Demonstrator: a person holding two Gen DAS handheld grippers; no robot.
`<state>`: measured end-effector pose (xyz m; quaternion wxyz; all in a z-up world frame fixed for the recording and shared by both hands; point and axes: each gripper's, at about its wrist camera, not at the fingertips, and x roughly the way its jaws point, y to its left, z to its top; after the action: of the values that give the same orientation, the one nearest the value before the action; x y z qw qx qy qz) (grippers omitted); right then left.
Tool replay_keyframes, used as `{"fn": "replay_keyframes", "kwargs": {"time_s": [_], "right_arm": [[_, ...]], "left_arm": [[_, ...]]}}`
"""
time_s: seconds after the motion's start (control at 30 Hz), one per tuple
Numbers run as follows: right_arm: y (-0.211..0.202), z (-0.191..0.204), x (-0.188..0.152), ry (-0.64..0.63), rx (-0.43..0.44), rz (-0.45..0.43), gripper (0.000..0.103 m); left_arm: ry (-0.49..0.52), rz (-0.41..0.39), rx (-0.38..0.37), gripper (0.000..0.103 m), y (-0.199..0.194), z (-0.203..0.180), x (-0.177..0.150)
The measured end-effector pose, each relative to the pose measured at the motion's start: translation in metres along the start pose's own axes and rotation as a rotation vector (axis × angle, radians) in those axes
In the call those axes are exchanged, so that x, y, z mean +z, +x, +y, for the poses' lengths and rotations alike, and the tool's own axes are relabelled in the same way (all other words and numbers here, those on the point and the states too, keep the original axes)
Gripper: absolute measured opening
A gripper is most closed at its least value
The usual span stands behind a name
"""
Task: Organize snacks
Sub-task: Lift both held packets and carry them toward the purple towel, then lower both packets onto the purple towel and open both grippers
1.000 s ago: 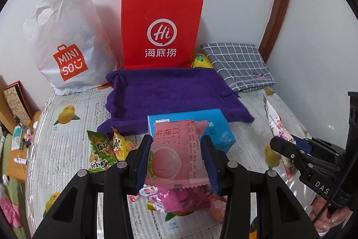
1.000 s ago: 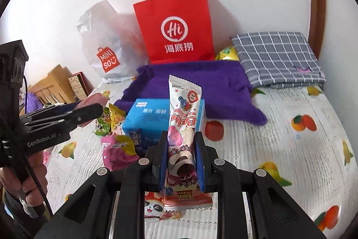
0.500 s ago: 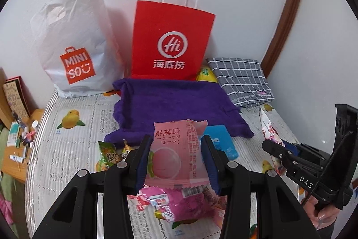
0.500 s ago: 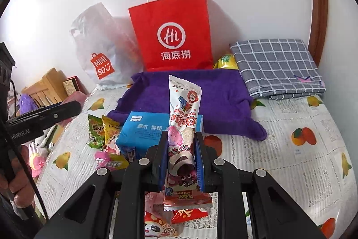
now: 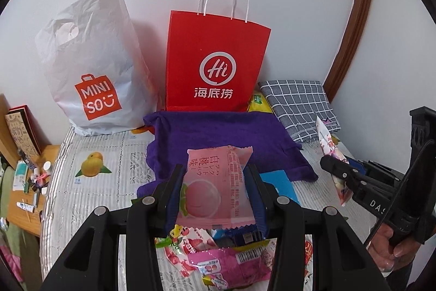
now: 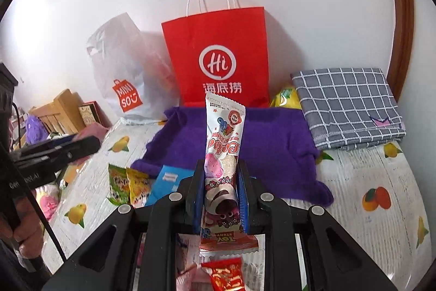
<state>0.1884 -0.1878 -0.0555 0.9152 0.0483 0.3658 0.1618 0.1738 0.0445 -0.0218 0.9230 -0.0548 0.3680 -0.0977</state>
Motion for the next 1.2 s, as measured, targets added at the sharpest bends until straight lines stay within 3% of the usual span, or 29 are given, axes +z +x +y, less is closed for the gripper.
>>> {"fn": "replay_keyframes", "kwargs": {"time_s": [0.23, 0.6, 0.8, 0.97, 1.1, 1.2], "right_arm": [[0.016, 0.002, 0.016, -0.009, -0.016, 0.003, 0.022], [0.049, -0.002, 0.061, -0.011, -0.003, 0.003, 0.022], [0.074, -0.008, 0.080, -0.018, -0.008, 0.012, 0.022], [0.106, -0.033, 0.087, 0.029, 0.030, 0.067, 0.022], [0.136, -0.051, 0.087, 0.024, -0.038, 0.110, 0.022], [0.155, -0.066, 0.083, 0.033, -0.036, 0.150, 0.022]], "left_arm": [[0.028, 0.002, 0.005, 0.042, 0.015, 0.002, 0.011], [-0.014, 0.049, -0.052, 0.042, 0.055, 0.015, 0.040], [-0.014, 0.062, -0.046, 0.042, 0.081, 0.015, 0.057], [-0.005, 0.090, -0.035, 0.043, 0.110, 0.018, 0.073], [0.002, 0.115, -0.013, 0.043, 0.136, 0.023, 0.080], [0.011, 0.139, -0.006, 0.043, 0.155, 0.027, 0.081]]}}
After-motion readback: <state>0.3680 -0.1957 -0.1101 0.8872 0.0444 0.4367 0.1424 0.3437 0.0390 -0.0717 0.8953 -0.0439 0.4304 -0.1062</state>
